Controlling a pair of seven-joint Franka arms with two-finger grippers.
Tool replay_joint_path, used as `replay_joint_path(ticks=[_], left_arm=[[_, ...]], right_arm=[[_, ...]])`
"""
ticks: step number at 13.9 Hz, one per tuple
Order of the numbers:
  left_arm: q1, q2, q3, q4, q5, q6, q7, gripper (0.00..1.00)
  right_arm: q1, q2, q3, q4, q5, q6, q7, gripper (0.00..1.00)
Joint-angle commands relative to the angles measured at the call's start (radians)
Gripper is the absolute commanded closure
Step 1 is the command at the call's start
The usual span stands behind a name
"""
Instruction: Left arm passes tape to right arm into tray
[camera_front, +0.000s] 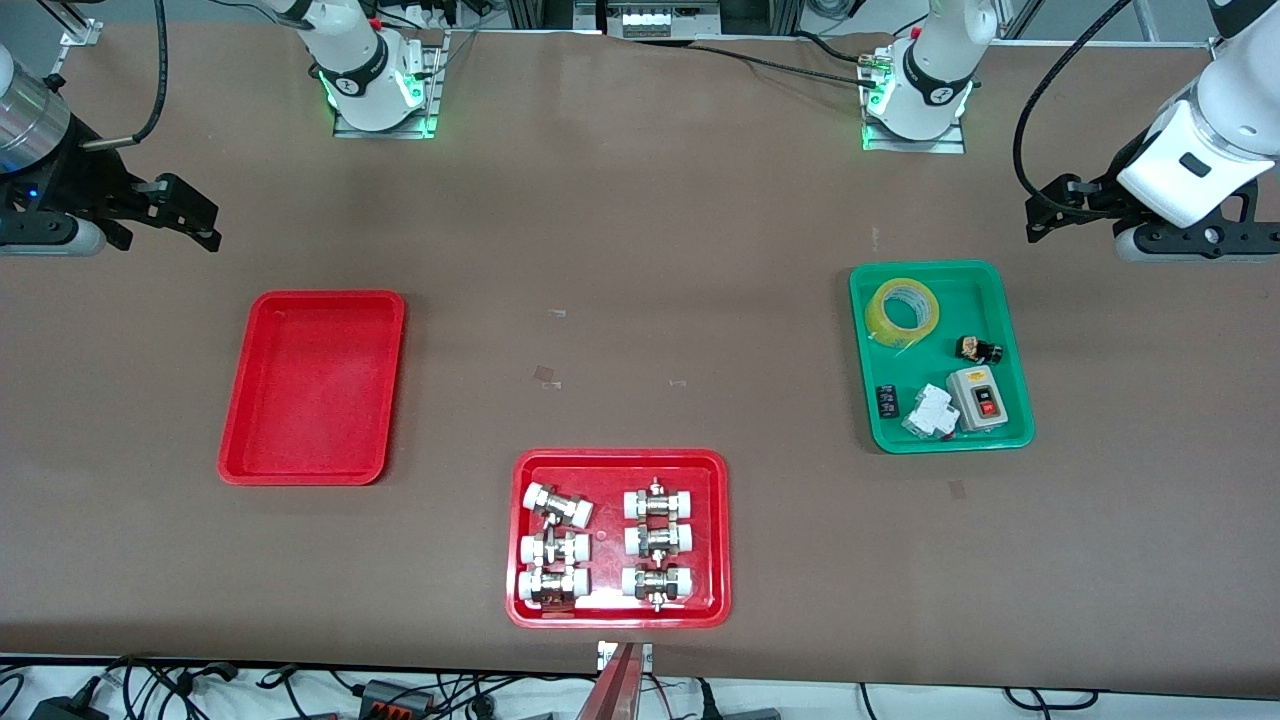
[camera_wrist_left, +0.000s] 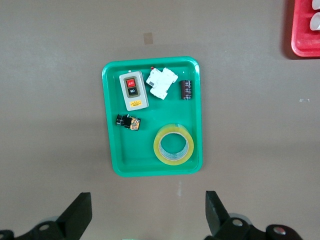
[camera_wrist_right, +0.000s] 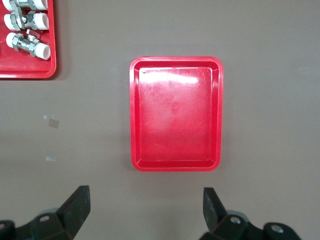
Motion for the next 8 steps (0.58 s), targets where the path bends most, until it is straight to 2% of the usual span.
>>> replay_joint_path(ticks=[1,3,6,8], left_arm=[[0.003,-0.010,0.001,-0.011,-0.012,0.009,0.027,0.00],[0.003,-0.004,0.006,-0.008,-0.012,0.014,0.028,0.00],[0.009,0.062,0.014,0.052,-0.011,0.003,0.027,0.00],[0.009,0.151,0.014,0.070,0.026,0.003,0.027,0.00]], right_arm=[[0.002,-0.024,0.003,-0.024,-0.010,0.003,0.001,0.00],[0.002,-0.015,0.003,-0.007,-0.011,-0.005,-0.014,0.00],[0.002,-0.015,0.003,-0.010,-0.010,-0.006,-0.008,0.00],[0.002,-0.015,0.003,-0.015,-0.002,0.003,-0.005,0.00]])
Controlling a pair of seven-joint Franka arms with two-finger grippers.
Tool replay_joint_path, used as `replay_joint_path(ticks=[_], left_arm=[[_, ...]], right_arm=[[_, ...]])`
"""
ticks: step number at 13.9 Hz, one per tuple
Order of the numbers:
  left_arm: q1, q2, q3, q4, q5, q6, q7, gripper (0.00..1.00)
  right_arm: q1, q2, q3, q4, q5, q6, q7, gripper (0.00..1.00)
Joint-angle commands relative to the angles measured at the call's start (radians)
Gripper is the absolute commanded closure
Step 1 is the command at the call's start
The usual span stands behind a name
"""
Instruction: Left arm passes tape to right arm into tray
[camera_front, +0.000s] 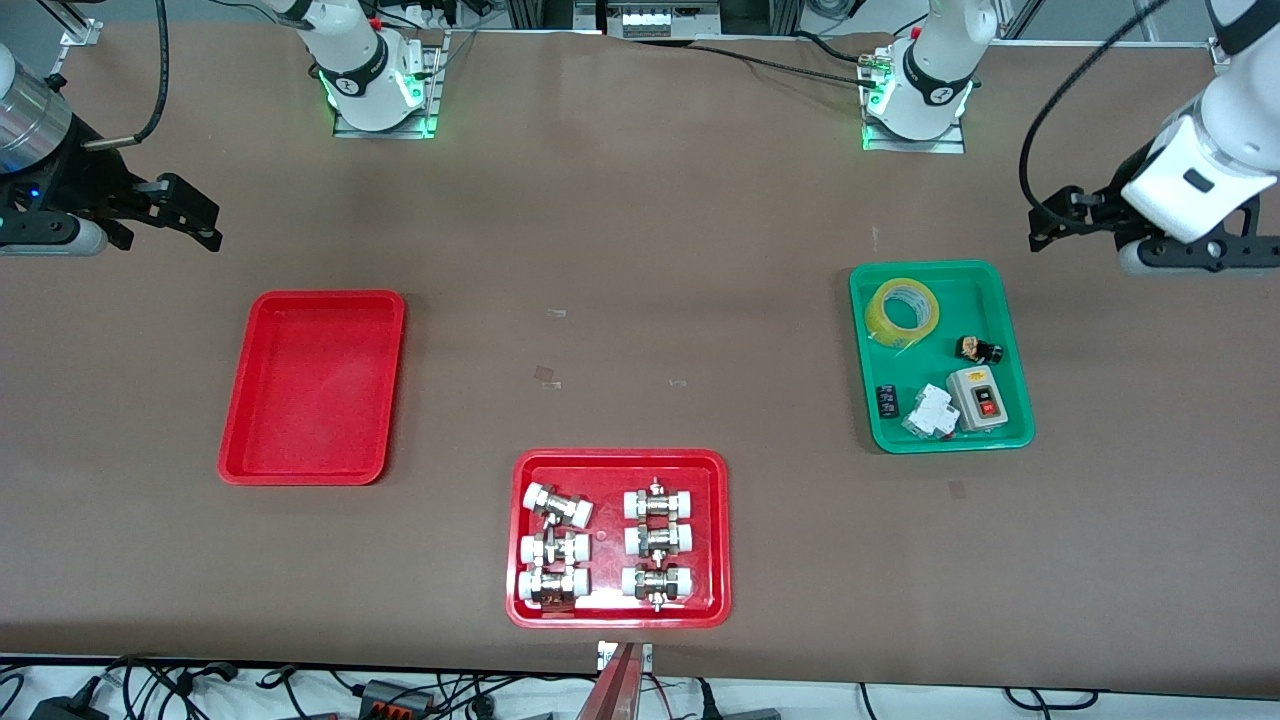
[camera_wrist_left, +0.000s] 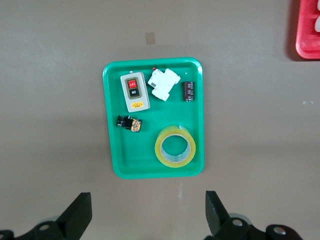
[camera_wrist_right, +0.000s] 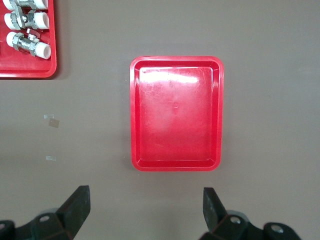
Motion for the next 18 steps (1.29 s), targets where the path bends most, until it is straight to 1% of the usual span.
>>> replay_joint_path(ticks=[1,2,3,4,5,8,10,11,12,13,16,18], left_arm=[[0.007,0.108,0.005,0.053,0.035,-0.004,0.024,0.00],[0.023,0.150,0.005,0.054,0.035,-0.009,0.030,0.00],[0.034,0.227,0.003,0.048,0.037,-0.001,0.036,0.00],[0.027,0.262,0.002,0.025,0.037,0.005,0.021,0.00],[0.027,0.273,0.000,-0.010,0.038,0.036,0.021,0.00],[0.063,0.267,-0.002,-0.231,0.037,0.219,0.018,0.00],[0.063,0.270,-0.003,-0.353,0.037,0.347,0.004,0.00],[0.059,0.275,-0.006,-0.400,0.037,0.416,-0.035,0.00],[0.056,0.295,-0.008,-0.429,0.037,0.476,-0.077,0.00],[0.051,0.315,-0.012,-0.438,0.038,0.506,-0.094,0.00],[0.050,0.338,-0.011,-0.455,0.037,0.540,-0.112,0.00],[0.054,0.330,-0.012,-0.512,0.038,0.611,-0.129,0.00]], right_arm=[[0.001,-0.016,0.001,-0.016,-0.002,0.004,-0.005,0.00],[0.001,-0.018,0.001,-0.016,0.000,0.006,-0.005,0.00],[0.001,-0.018,0.001,-0.018,0.000,0.006,-0.005,0.00],[0.001,-0.018,0.001,-0.018,0.000,0.006,-0.005,0.00],[0.003,-0.018,0.001,-0.016,0.001,0.004,-0.005,0.00],[0.003,-0.018,0.001,-0.016,0.001,0.004,-0.005,0.00],[0.003,-0.018,0.001,-0.016,0.001,0.004,-0.005,0.00],[0.003,-0.018,0.001,-0.016,0.001,0.002,-0.005,0.00],[0.003,-0.018,0.001,-0.016,0.001,0.001,-0.005,0.00],[0.003,-0.018,0.001,-0.016,0.001,0.001,-0.005,0.00],[0.003,-0.018,0.001,-0.018,0.001,-0.001,-0.005,0.00],[0.003,-0.018,0.001,-0.018,0.001,-0.002,-0.005,0.00]])
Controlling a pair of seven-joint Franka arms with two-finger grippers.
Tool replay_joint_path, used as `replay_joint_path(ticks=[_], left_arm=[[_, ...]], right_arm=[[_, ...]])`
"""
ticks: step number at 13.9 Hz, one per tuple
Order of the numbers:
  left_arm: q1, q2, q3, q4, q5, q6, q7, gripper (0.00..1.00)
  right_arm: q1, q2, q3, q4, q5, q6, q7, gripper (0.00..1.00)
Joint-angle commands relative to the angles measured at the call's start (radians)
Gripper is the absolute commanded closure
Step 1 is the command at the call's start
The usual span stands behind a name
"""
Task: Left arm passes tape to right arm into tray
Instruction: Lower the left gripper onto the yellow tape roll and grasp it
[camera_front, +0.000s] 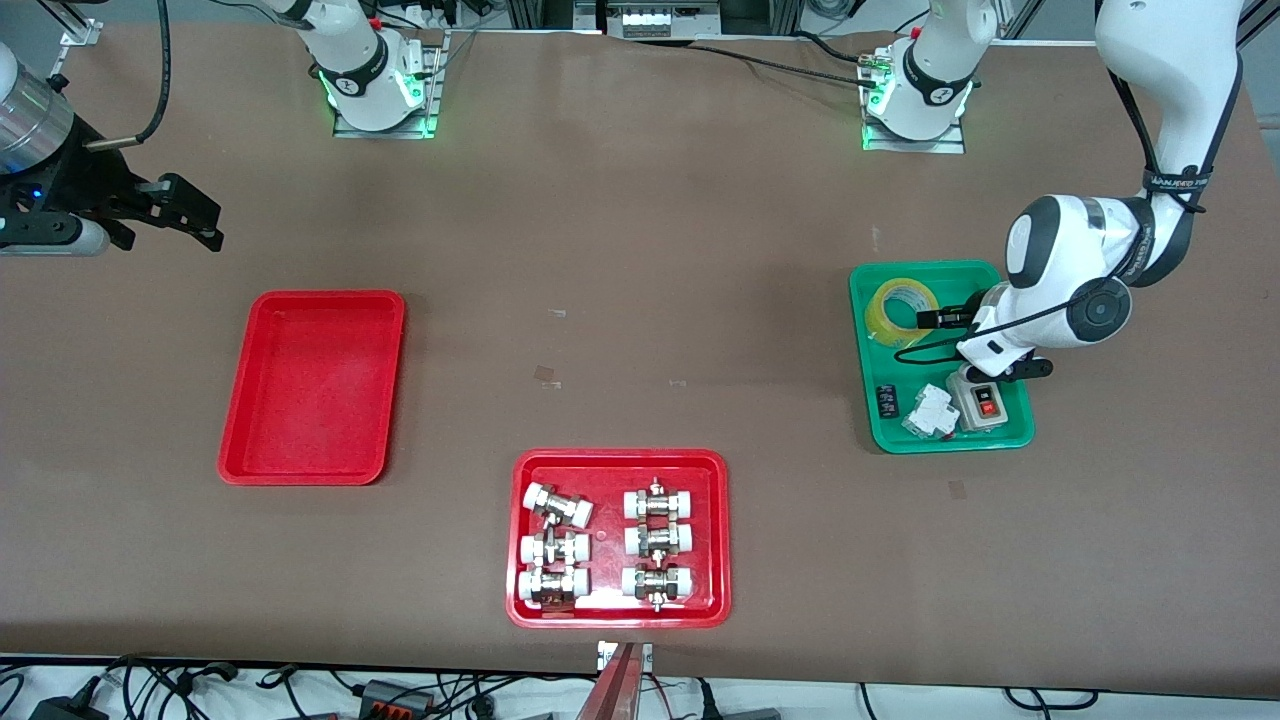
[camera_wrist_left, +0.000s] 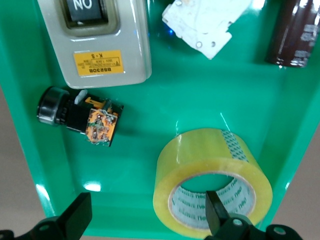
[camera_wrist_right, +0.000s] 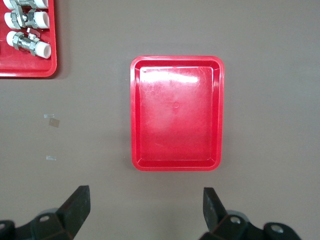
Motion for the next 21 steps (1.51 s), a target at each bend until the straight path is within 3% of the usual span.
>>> replay_joint_path(ticks=[1,2,5,6,7,10,13,16,17,20,21], left_arm=[[0.005,-0.010,-0.007,-0.062,0.014,0.078,-0.028,0.00],[0.002,-0.006,-0.007,-0.066,0.015,0.087,-0.028,0.02],[0.008,-0.003,-0.007,-0.084,0.014,0.091,-0.082,0.48],[0.006,-0.004,-0.007,-0.093,0.014,0.102,-0.083,0.50],[0.005,-0.006,-0.007,-0.098,0.014,0.105,-0.085,0.59],[0.008,-0.009,-0.008,-0.107,0.007,0.090,-0.108,0.96],[0.009,-0.047,-0.016,-0.098,-0.003,0.046,-0.160,0.99],[0.009,-0.193,-0.022,-0.054,-0.006,-0.071,-0.177,0.99],[0.009,-0.219,-0.029,-0.005,-0.009,-0.146,-0.174,0.99],[-0.001,-0.221,-0.048,0.300,-0.135,-0.443,-0.188,0.99],[0.005,-0.222,-0.049,0.359,-0.150,-0.492,-0.191,0.99]], right_arm=[[0.003,-0.018,0.000,-0.016,-0.001,-0.004,-0.006,0.00],[0.003,-0.018,0.000,-0.017,-0.001,-0.005,-0.006,0.00],[0.003,-0.018,0.000,-0.019,-0.001,-0.005,-0.006,0.00],[0.003,-0.018,0.000,-0.019,-0.001,-0.005,-0.006,0.00],[0.003,-0.018,0.000,-0.019,-0.001,-0.005,-0.006,0.00],[0.003,-0.018,0.000,-0.019,-0.001,-0.005,-0.006,0.00],[0.003,-0.018,0.000,-0.019,-0.001,-0.005,-0.006,0.00],[0.003,-0.017,0.000,-0.019,-0.001,-0.007,-0.006,0.00],[0.003,-0.017,0.000,-0.019,-0.002,-0.011,-0.006,0.00],[0.004,-0.013,0.000,-0.017,-0.004,-0.031,0.000,0.00],[0.003,-0.010,0.000,-0.017,-0.004,-0.042,0.001,0.00]])
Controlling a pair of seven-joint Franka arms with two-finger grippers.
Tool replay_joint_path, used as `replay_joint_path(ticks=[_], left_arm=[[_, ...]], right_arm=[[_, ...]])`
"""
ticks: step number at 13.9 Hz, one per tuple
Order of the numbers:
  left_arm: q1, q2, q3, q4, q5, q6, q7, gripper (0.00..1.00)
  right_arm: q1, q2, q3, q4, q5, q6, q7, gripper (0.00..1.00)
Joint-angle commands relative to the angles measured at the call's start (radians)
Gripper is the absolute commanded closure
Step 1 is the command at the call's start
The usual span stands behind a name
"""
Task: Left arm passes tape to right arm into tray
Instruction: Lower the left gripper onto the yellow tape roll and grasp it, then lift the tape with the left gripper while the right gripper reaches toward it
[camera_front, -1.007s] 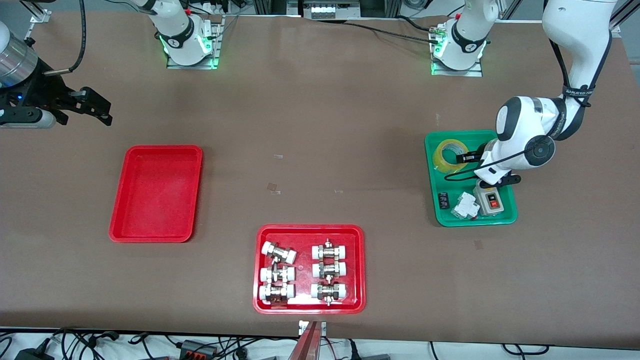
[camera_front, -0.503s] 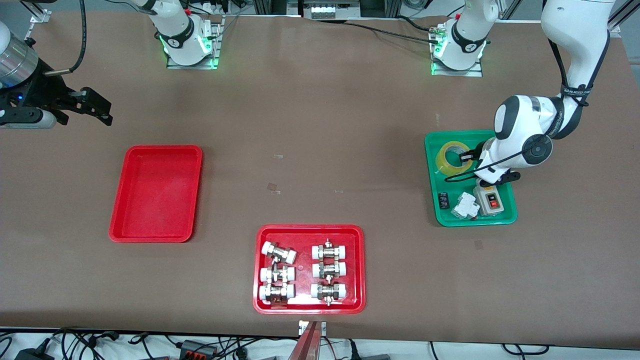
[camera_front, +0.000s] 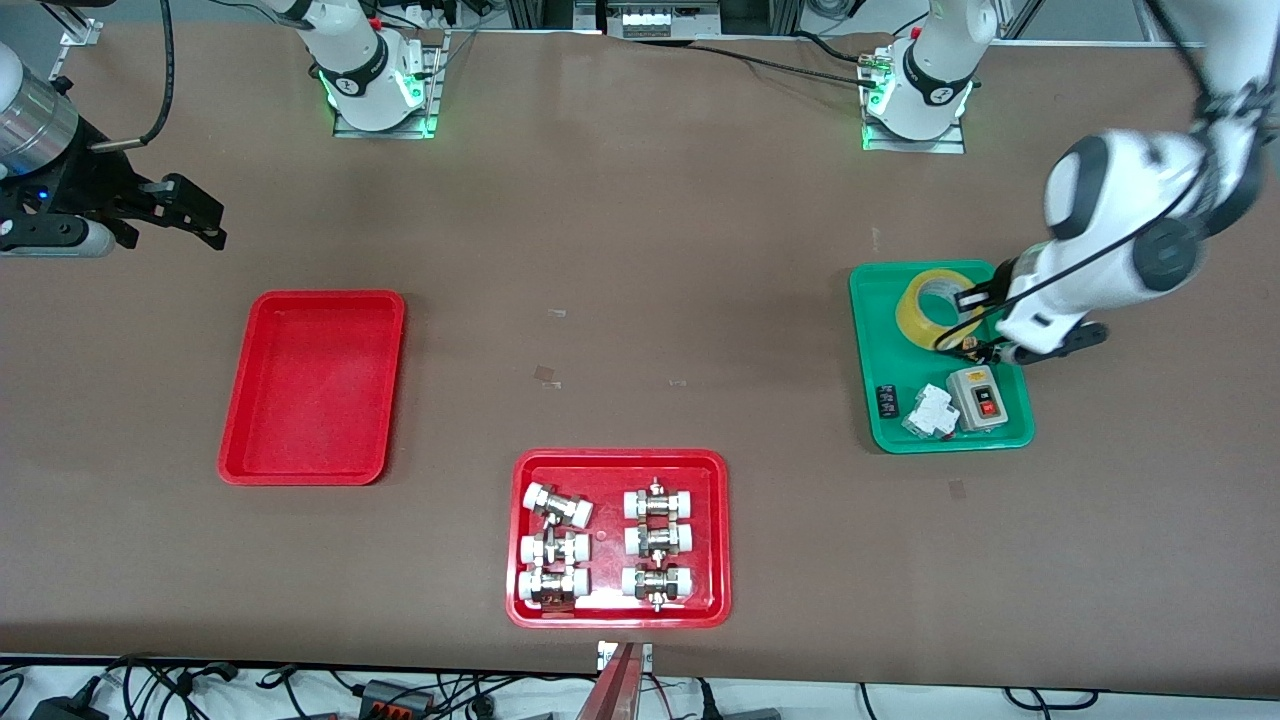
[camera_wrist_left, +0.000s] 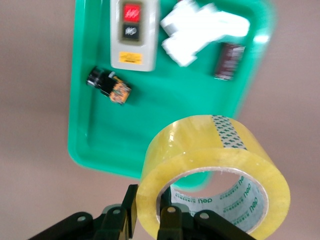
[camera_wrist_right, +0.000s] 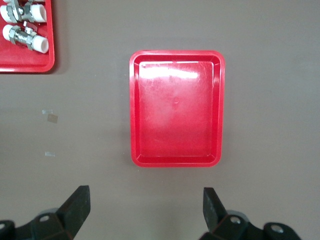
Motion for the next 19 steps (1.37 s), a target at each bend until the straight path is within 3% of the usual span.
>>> replay_joint_path(ticks=[1,3,5,7,10,12,15,16,19], left_arm=[[0.002,0.001,-0.014,0.200,-0.048,-0.138,-0.012,0.99],[-0.014,0.007,-0.030,0.305,-0.118,-0.133,0.000,0.99],[-0.044,0.100,-0.047,0.405,-0.224,-0.124,-0.017,0.99],[-0.115,0.172,-0.047,0.441,-0.359,-0.116,-0.026,0.99],[-0.230,0.275,-0.047,0.476,-0.586,0.041,-0.057,1.00],[-0.352,0.323,-0.046,0.476,-0.600,0.200,-0.225,1.00],[-0.483,0.423,-0.047,0.504,-0.611,0.453,-0.430,1.00],[-0.529,0.449,-0.044,0.508,-0.625,0.532,-0.589,1.00],[-0.588,0.489,-0.046,0.534,-0.623,0.628,-0.793,1.00]], right_arm=[[0.001,-0.006,0.000,-0.012,-0.002,-0.019,0.001,0.00],[-0.004,0.008,0.000,-0.014,-0.001,-0.019,0.001,0.00],[-0.005,0.020,0.000,-0.017,0.002,-0.025,0.001,0.00],[-0.007,0.032,-0.001,-0.018,0.002,-0.028,-0.011,0.00],[-0.004,0.036,-0.001,-0.018,0.004,-0.028,-0.014,0.00],[-0.001,0.045,0.000,-0.018,0.009,-0.028,-0.015,0.00],[-0.001,0.074,0.000,-0.012,0.151,-0.052,-0.046,0.00],[-0.001,0.086,0.000,-0.010,0.221,-0.056,-0.072,0.00],[0.001,0.126,0.002,-0.006,0.408,-0.019,-0.080,0.00]])
